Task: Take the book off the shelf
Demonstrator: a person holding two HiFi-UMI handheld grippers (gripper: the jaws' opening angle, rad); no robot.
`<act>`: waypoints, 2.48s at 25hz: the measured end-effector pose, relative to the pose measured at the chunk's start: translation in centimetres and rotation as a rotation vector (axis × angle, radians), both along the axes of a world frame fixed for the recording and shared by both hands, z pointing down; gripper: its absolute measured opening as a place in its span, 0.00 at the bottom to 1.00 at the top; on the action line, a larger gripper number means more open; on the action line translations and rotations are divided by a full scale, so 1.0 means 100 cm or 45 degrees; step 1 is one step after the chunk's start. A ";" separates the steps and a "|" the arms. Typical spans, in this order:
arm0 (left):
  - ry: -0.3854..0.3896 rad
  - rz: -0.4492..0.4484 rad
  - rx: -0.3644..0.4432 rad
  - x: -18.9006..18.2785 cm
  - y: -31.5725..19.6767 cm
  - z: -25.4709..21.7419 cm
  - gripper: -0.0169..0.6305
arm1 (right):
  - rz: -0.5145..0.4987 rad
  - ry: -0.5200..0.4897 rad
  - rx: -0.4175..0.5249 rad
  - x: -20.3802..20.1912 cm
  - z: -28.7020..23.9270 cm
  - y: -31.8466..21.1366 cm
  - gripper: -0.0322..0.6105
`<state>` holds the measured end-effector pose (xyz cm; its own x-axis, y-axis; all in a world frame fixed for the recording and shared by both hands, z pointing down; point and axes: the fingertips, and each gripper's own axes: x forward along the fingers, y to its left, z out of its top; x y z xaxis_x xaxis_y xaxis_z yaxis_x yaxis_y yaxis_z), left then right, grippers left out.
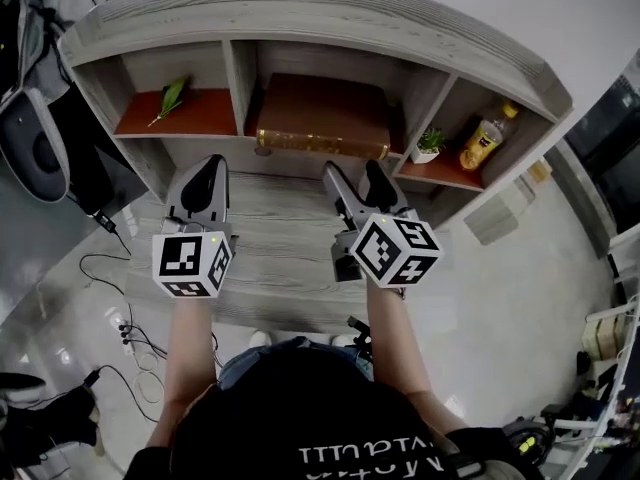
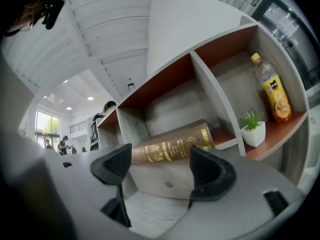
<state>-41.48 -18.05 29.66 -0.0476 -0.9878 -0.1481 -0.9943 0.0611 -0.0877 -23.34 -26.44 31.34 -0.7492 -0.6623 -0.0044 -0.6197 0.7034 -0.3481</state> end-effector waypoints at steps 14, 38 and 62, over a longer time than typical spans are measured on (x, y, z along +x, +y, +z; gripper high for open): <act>-0.071 0.112 -0.050 -0.033 -0.005 0.007 0.04 | 0.026 -0.367 -0.356 -0.048 0.022 -0.013 0.60; -0.145 0.185 -0.115 -0.023 -0.005 0.018 0.04 | 0.164 -1.081 -0.790 -0.068 0.030 -0.076 0.60; -0.112 0.223 -0.106 -0.012 0.000 0.025 0.04 | 0.341 -1.087 -0.854 -0.053 0.032 -0.073 0.56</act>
